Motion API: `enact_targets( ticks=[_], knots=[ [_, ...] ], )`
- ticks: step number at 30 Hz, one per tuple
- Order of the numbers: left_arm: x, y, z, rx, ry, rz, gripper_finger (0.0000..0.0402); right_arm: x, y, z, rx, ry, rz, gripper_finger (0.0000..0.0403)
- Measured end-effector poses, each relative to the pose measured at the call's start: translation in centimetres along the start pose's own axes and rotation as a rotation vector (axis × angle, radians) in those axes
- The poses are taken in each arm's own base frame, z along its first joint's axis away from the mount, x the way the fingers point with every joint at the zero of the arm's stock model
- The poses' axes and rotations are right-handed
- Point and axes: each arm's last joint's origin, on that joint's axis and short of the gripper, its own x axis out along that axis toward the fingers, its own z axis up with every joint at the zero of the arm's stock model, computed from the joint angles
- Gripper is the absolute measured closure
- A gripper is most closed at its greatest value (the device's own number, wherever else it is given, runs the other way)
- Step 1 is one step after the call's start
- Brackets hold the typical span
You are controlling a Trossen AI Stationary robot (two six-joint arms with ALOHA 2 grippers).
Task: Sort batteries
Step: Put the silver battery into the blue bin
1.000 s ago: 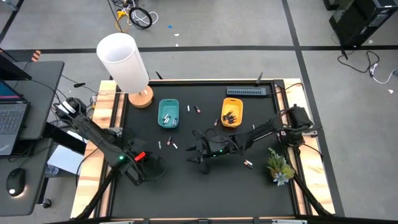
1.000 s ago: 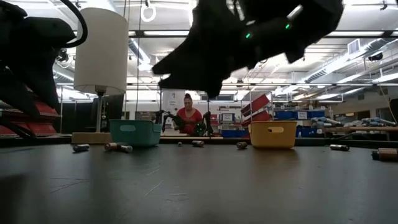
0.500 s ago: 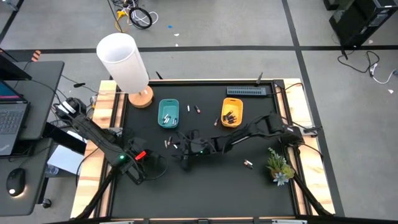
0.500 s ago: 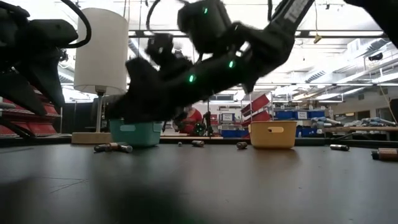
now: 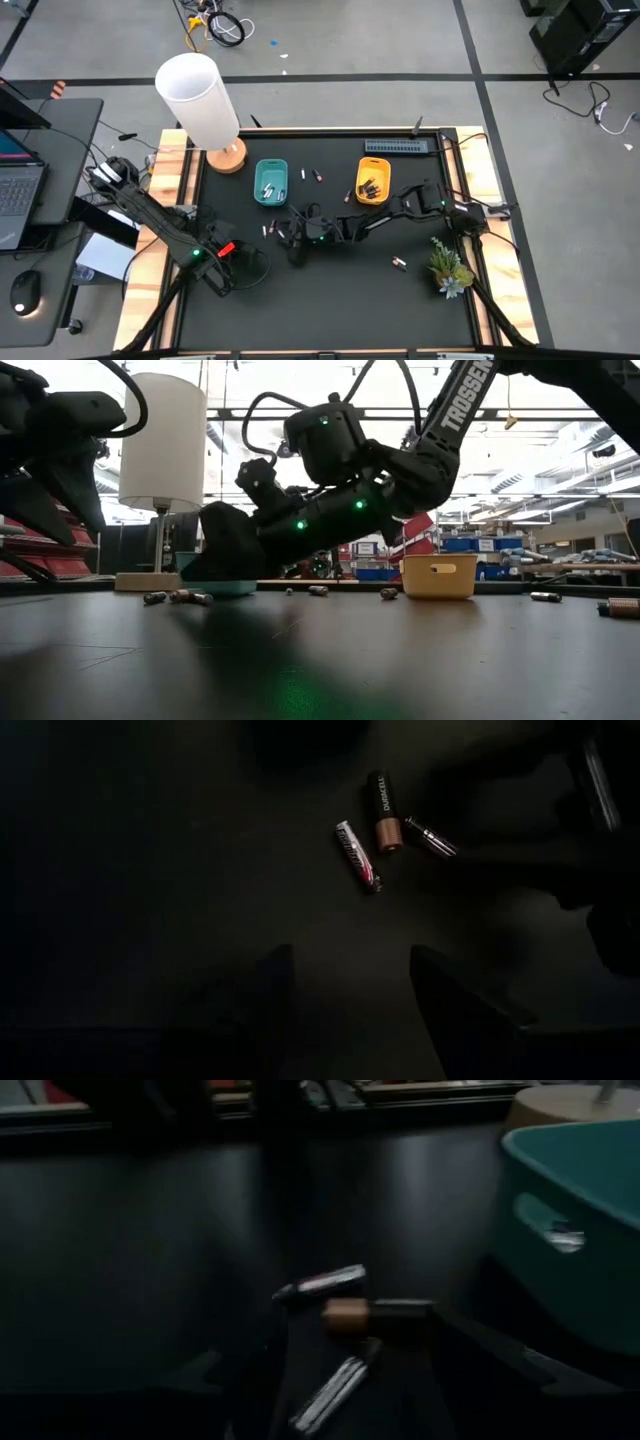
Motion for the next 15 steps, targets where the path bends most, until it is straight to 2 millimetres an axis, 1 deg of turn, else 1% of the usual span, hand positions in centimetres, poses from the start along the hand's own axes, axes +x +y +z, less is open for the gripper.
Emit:
enact_targets(
  ticks=[2, 5, 11, 15],
  knots=[
    [0.0, 0.0, 0.0, 0.000, 0.000, 0.000, 0.0188, 0.1, -0.4, 0.0, 0.006, 0.001, -0.005, 0.0159],
    [0.0, 0.0, 0.0, 0.000, 0.000, -0.001, 0.0188, 0.4, -0.7, -0.6, 0.008, 0.006, 0.037, 0.0158],
    [0.0, 0.0, 0.0, 0.001, -0.001, 0.000, 0.0188, 0.5, -0.7, -1.5, -0.007, 0.049, 0.062, 0.0162],
    [0.0, 0.0, 0.0, 0.017, -0.001, 0.000, 0.0188, 0.5, -0.7, -1.7, -0.035, 0.064, 0.061, 0.0163]
  ],
)
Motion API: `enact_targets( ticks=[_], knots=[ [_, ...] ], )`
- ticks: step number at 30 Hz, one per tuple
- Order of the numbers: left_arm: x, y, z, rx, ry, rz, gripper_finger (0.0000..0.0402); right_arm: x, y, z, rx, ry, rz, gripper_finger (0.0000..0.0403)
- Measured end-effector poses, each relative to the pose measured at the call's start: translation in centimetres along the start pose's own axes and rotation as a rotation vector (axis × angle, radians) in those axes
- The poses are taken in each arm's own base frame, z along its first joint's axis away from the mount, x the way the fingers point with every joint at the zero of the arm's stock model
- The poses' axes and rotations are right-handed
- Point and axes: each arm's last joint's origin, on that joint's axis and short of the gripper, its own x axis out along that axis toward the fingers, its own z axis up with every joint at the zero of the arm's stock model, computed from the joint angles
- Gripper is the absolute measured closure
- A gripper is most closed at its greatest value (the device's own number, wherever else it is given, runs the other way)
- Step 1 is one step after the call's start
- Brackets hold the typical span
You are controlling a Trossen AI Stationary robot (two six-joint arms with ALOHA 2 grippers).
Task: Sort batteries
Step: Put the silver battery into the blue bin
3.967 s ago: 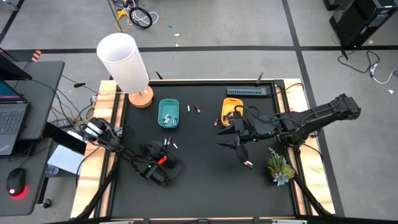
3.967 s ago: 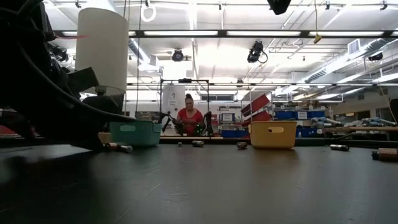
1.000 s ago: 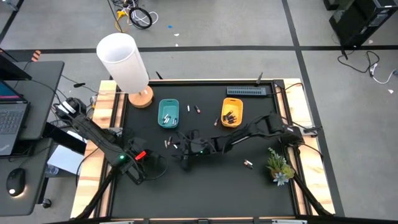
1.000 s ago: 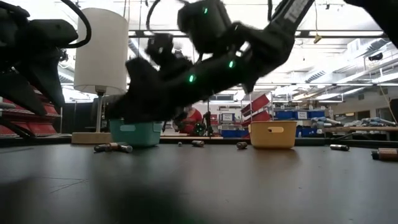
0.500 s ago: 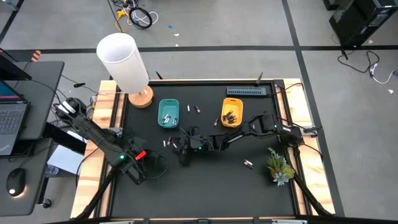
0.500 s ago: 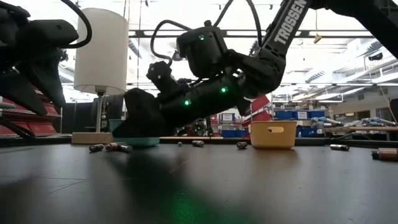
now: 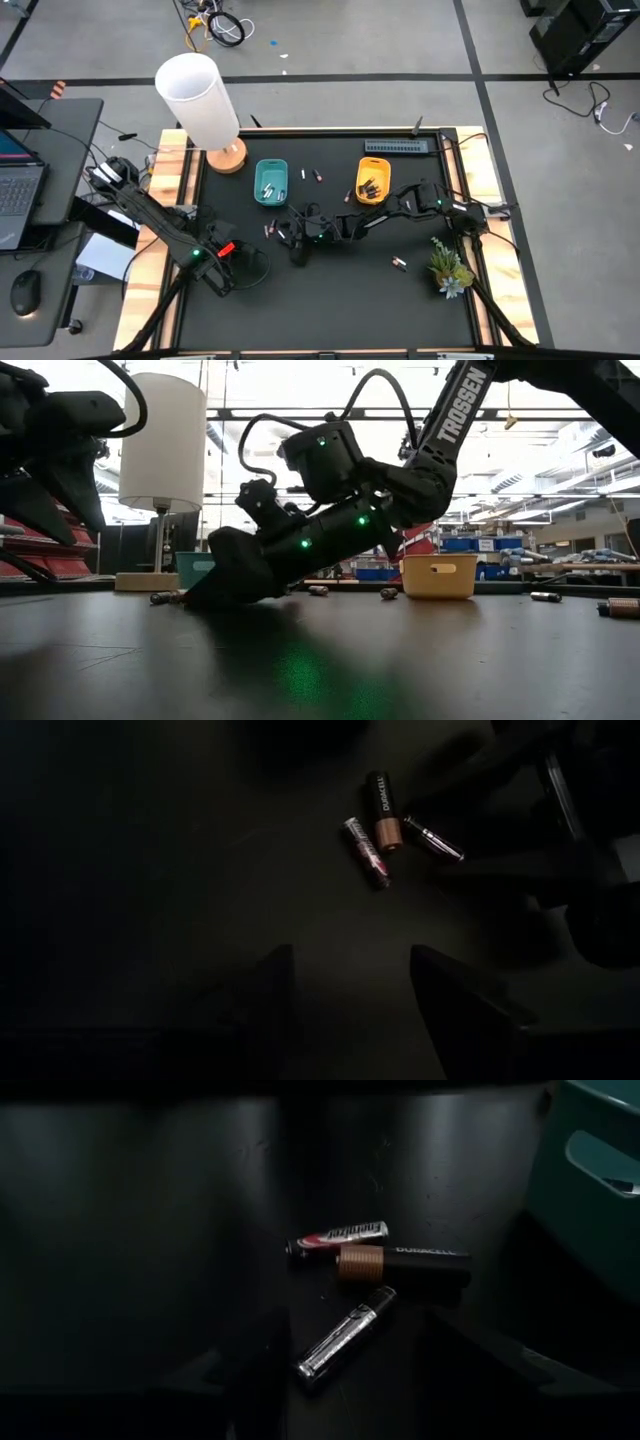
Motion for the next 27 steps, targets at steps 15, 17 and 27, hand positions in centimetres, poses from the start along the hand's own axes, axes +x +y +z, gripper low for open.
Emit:
enact_targets(
  ticks=[15, 17, 27],
  knots=[
    [0.00, -0.03, -0.01, 0.007, 0.001, -0.003, 0.0188, -0.04, 0.20, -0.24, -0.057, 0.054, 0.087, 0.0284],
    [0.00, -0.10, -0.06, 0.004, 0.007, -0.008, 0.0188, -0.05, 0.23, -0.28, -0.058, 0.057, 0.094, 0.0309],
    [-0.01, -0.46, -0.29, 0.054, 0.040, -0.035, 0.0188, -0.08, 0.26, -0.32, -0.060, 0.060, 0.101, 0.0371]
  ],
)
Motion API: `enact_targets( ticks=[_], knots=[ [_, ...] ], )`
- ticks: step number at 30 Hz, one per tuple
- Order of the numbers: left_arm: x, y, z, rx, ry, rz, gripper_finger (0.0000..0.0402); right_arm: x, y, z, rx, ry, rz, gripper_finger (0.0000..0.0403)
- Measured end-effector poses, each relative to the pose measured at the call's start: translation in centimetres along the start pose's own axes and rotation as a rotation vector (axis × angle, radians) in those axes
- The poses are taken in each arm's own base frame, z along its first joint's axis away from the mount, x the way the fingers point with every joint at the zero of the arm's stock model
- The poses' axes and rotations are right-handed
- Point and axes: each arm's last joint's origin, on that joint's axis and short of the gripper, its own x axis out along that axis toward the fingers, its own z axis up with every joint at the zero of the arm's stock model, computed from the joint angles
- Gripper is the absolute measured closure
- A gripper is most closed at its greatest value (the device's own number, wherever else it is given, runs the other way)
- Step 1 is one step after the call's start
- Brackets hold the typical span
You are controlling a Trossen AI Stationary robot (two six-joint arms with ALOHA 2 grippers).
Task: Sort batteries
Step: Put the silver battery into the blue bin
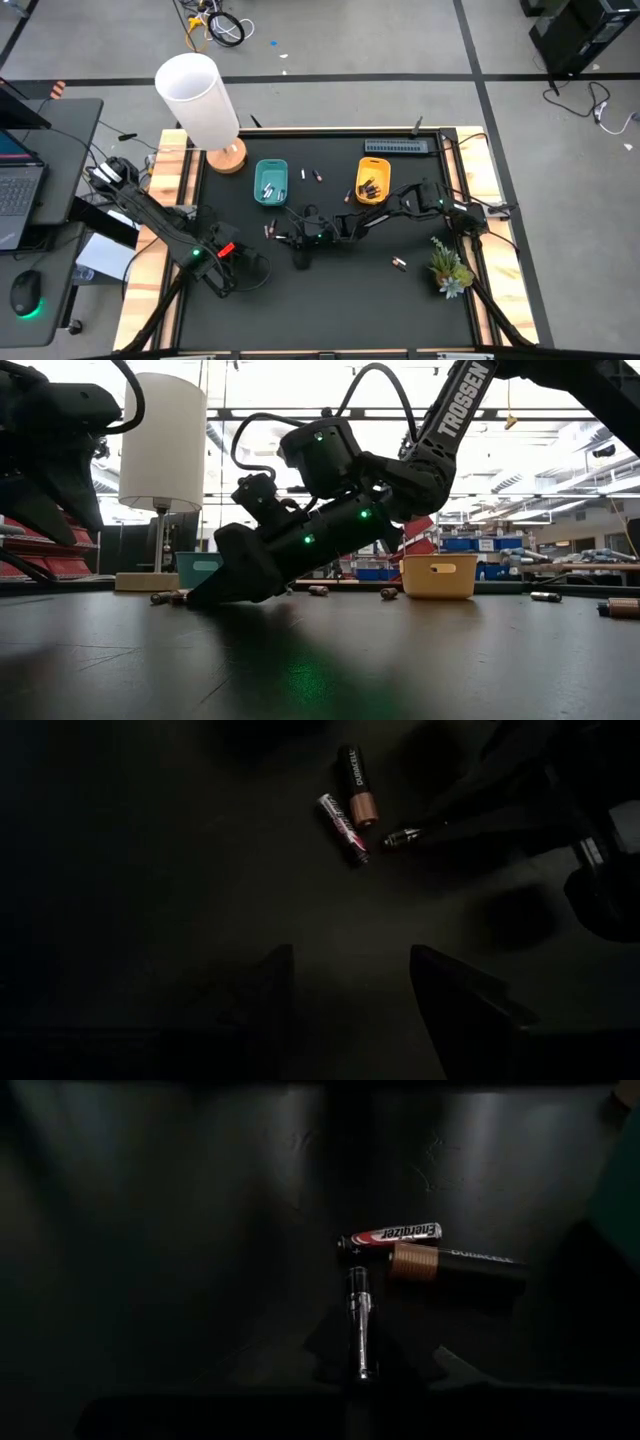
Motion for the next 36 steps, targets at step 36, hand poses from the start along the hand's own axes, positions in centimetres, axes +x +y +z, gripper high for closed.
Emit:
enact_targets(
  ticks=[36],
  knots=[
    [0.0, -0.6, -0.2, -0.014, 0.027, -0.050, 0.0188, -3.4, -7.1, 11.3, -0.006, -0.226, -0.234, 0.0361]
  ],
)
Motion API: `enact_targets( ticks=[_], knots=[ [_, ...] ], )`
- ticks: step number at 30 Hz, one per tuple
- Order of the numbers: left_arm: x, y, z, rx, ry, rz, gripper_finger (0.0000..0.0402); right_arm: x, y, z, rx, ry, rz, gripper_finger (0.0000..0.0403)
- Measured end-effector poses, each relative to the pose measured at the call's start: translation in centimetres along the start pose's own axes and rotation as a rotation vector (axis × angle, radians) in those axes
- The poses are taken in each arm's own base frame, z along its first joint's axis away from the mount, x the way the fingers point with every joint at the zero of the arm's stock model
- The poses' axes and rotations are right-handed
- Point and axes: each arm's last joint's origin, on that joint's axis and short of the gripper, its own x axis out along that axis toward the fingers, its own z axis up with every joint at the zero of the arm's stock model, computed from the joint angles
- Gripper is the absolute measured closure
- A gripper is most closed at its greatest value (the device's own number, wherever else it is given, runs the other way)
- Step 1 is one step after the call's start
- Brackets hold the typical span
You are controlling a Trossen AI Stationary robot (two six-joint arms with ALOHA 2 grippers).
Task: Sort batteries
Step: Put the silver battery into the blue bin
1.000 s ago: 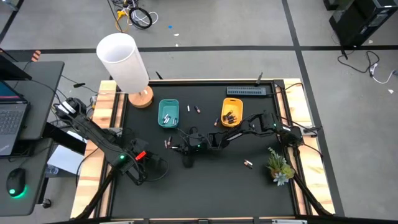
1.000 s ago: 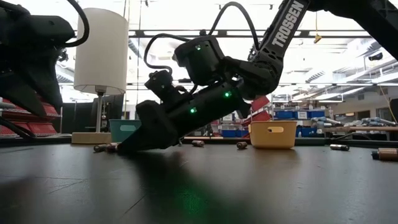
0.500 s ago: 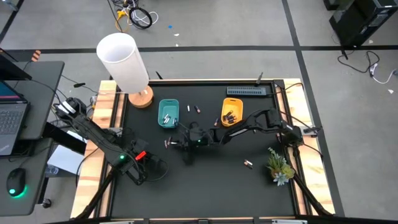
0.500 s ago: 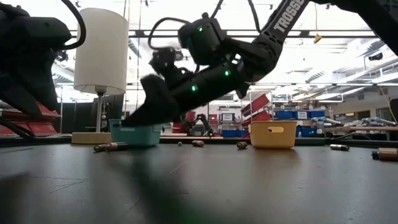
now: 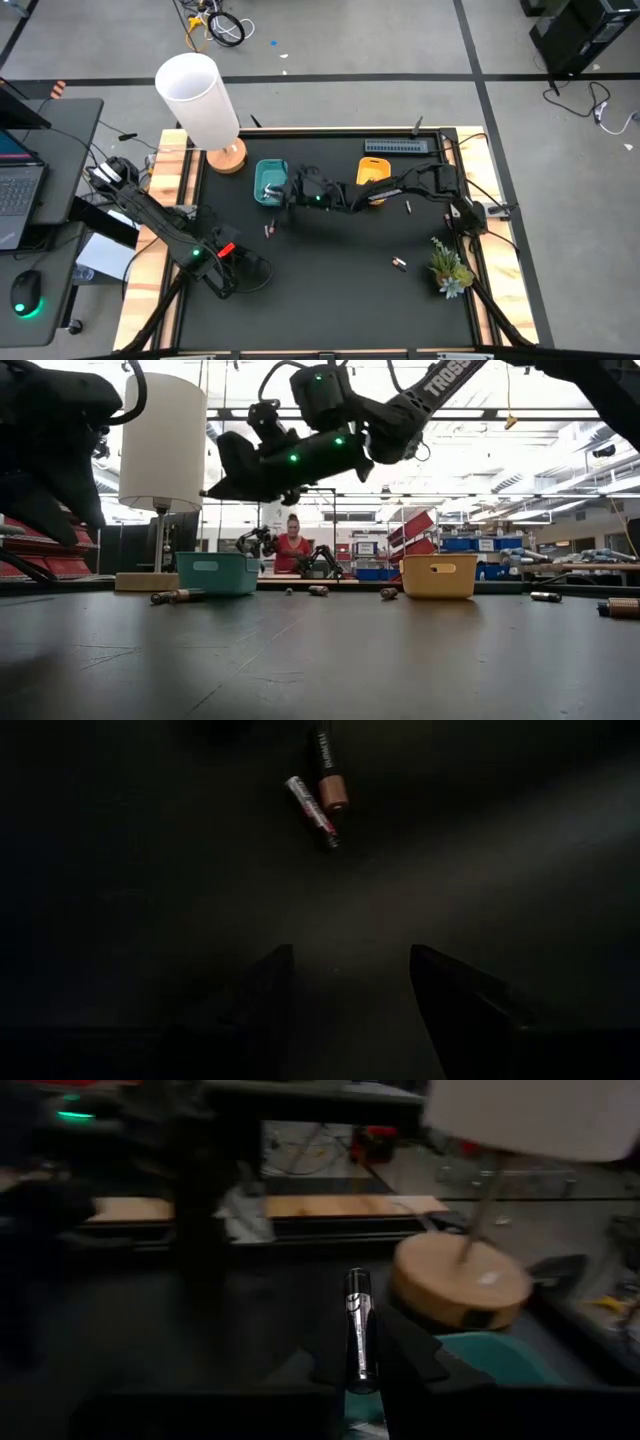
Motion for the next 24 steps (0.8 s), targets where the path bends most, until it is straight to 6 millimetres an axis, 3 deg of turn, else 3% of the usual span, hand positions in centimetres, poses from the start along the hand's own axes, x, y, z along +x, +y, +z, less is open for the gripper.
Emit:
enact_targets(
  ticks=[5, 10, 16, 19, 24],
  knots=[
    [0.0, -0.1, 0.0, -0.010, 0.001, -0.014, 0.0188, 0.7, -2.3, 0.7, -0.004, 0.055, -0.039, 0.0344],
    [0.0, -0.3, -0.1, -0.017, 0.000, -0.025, 0.0188, 1.0, -4.2, 0.8, 0.054, 0.073, -0.011, 0.0288],
    [0.0, -0.3, -0.1, -0.021, 0.012, -0.027, 0.0188, 0.9, -4.8, 1.1, 0.059, 0.074, -0.009, 0.0236],
    [0.0, -0.6, -0.2, -0.003, 0.031, -0.053, 0.0188, -0.5, -4.7, 3.6, 0.052, 0.049, 0.028, 0.0233],
    [0.9, -1.5, -1.3, 0.213, 0.029, -0.094, 0.0188, -5.3, -3.7, 9.6, 0.028, 0.044, 0.118, 0.0243]
  ],
)
